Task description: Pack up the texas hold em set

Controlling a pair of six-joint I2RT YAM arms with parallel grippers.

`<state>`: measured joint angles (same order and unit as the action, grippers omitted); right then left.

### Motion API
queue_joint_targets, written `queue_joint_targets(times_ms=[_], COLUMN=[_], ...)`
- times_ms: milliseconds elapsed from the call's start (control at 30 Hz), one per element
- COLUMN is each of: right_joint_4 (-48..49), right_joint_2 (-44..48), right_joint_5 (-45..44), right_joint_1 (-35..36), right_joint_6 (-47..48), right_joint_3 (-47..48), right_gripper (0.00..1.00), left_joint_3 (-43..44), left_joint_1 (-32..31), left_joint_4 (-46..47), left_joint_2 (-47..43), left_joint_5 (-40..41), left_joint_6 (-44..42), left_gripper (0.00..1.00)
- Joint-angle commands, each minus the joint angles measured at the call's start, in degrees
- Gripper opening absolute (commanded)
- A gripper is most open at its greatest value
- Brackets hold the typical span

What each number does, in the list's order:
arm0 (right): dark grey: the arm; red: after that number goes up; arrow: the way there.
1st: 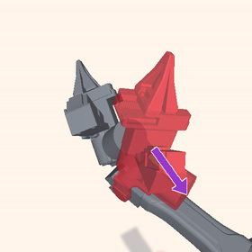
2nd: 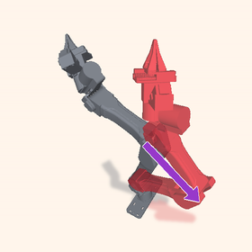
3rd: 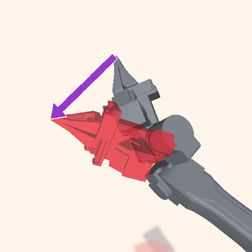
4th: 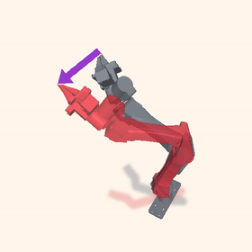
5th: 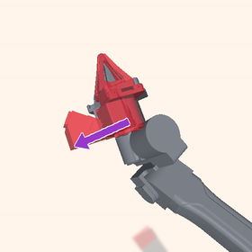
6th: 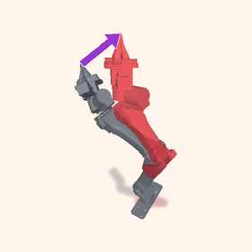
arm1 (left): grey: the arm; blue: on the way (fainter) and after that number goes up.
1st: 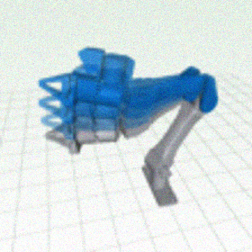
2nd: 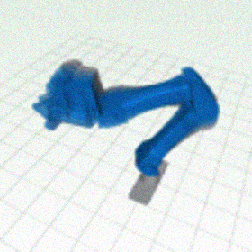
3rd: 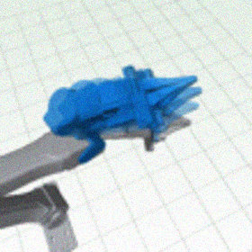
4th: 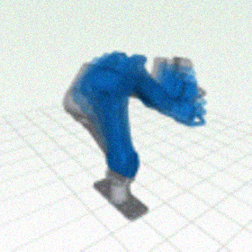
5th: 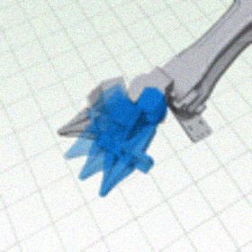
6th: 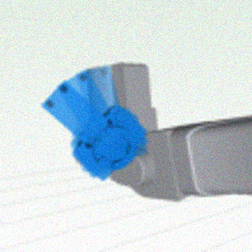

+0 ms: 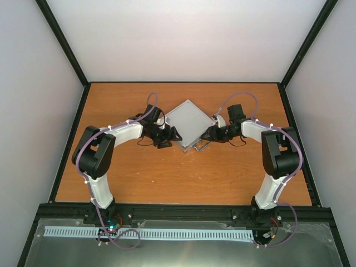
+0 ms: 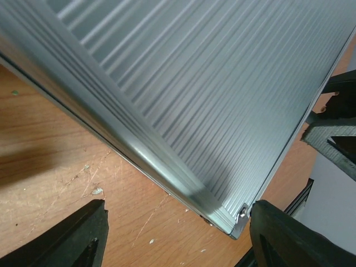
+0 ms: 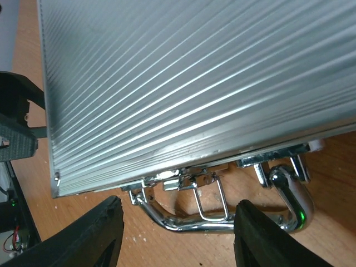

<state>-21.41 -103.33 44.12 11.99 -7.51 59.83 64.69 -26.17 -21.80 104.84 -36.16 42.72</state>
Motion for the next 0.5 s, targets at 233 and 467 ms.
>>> queue_joint_targets(times_ms=[233, 467], right_joint_4=[0.3, 1.2], right_joint_2=[-3.4, -3.9], right_joint_5=[-3.1, -5.9], right_joint_1=[1.5, 3.2], right_joint_6=[2.1, 3.2], right_joint_3=[1.9, 2.0], right_gripper=[0.56, 0.55], left_joint_3=[3.0, 2.6], left_joint_1=[-0.3, -0.6], left_joint_4=[0.1, -2.2], left_joint_2=[3.5, 4.1], left_joint_5=[-1.6, 0.6], left_joint_6=[-1.4, -2.9], left_gripper=[0.59, 0.53])
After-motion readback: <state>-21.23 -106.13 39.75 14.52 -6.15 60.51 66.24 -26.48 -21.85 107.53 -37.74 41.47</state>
